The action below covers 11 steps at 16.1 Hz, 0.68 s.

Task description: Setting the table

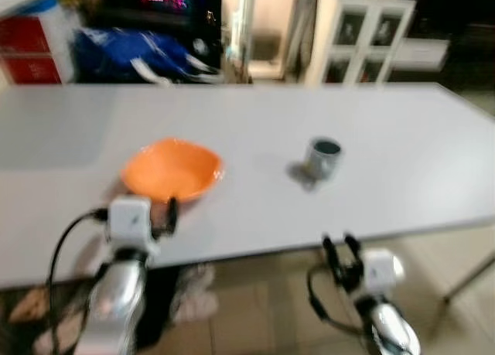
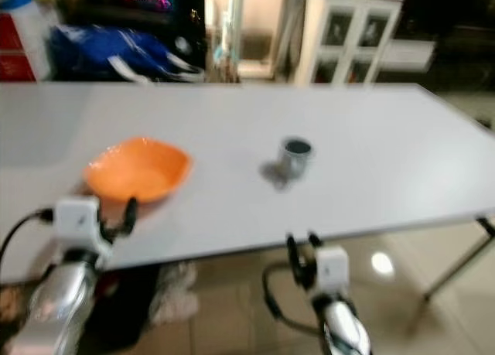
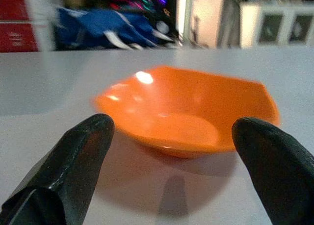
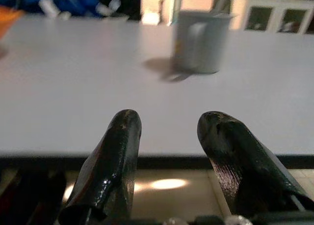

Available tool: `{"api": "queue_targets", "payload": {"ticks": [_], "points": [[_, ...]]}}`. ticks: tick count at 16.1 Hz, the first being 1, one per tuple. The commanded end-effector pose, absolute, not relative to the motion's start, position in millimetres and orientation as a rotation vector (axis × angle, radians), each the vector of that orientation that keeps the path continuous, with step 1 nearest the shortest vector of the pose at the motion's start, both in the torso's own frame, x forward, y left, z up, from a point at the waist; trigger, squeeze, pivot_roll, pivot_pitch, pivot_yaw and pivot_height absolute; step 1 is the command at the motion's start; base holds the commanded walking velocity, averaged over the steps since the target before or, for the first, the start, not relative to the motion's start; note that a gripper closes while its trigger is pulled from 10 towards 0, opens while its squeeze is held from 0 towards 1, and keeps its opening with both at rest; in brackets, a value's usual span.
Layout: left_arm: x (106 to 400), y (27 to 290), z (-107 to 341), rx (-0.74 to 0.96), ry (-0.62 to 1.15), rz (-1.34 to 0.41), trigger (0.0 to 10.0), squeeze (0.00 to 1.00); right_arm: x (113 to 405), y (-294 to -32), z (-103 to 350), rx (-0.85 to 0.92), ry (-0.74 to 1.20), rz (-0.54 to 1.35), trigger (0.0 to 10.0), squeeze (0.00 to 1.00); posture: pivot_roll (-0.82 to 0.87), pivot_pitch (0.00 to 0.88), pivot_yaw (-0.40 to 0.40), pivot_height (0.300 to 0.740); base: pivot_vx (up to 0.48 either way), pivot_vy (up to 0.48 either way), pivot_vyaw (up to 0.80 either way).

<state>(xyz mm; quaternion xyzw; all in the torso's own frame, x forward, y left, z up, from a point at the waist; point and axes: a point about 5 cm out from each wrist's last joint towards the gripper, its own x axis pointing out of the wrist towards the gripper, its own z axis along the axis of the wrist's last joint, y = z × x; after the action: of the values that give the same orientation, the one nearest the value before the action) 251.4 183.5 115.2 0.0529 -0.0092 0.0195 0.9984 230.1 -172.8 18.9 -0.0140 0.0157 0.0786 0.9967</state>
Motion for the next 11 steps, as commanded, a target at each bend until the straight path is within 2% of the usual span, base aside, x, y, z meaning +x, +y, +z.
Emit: {"api": "queue_targets", "payload": {"ticks": [1, 2, 8, 11], "points": [[250.0, 180.7, 110.5, 0.105, 0.008, 0.037, 10.0, 0.0, 234.5, -175.8, 21.7, -0.045, 0.03, 0.157, 10.0, 0.0, 0.01, 0.0, -0.031, 0.736, 0.0, 0.476, -0.68], [250.1, 180.0, 110.3, 0.105, 0.01, 0.035, 10.0, 0.0, 234.8, -176.5, 21.9, -0.052, 0.027, 0.156, 10.0, 0.0, 0.01, 0.0, -0.031, 0.736, 0.0, 0.476, -0.68], [250.2, 178.1, 110.4, 0.105, 0.018, 0.029, 10.0, 0.0, 238.8, -177.2, 22.6, -0.062, 0.037, 0.175, 10.0, 0.0, 0.02, 0.0, -0.033, 0.736, 0.0, 0.48, 0.0], [249.4, 178.0, 110.0, 0.111, 0.024, 0.022, 10.0, 0.0, 245.4, -179.3, 23.7, -0.065, 0.042, 0.175, 10.0, 0.0, 0.02, 0.0, -0.031, 0.736, 0.0, 0.48, 0.79]]}}
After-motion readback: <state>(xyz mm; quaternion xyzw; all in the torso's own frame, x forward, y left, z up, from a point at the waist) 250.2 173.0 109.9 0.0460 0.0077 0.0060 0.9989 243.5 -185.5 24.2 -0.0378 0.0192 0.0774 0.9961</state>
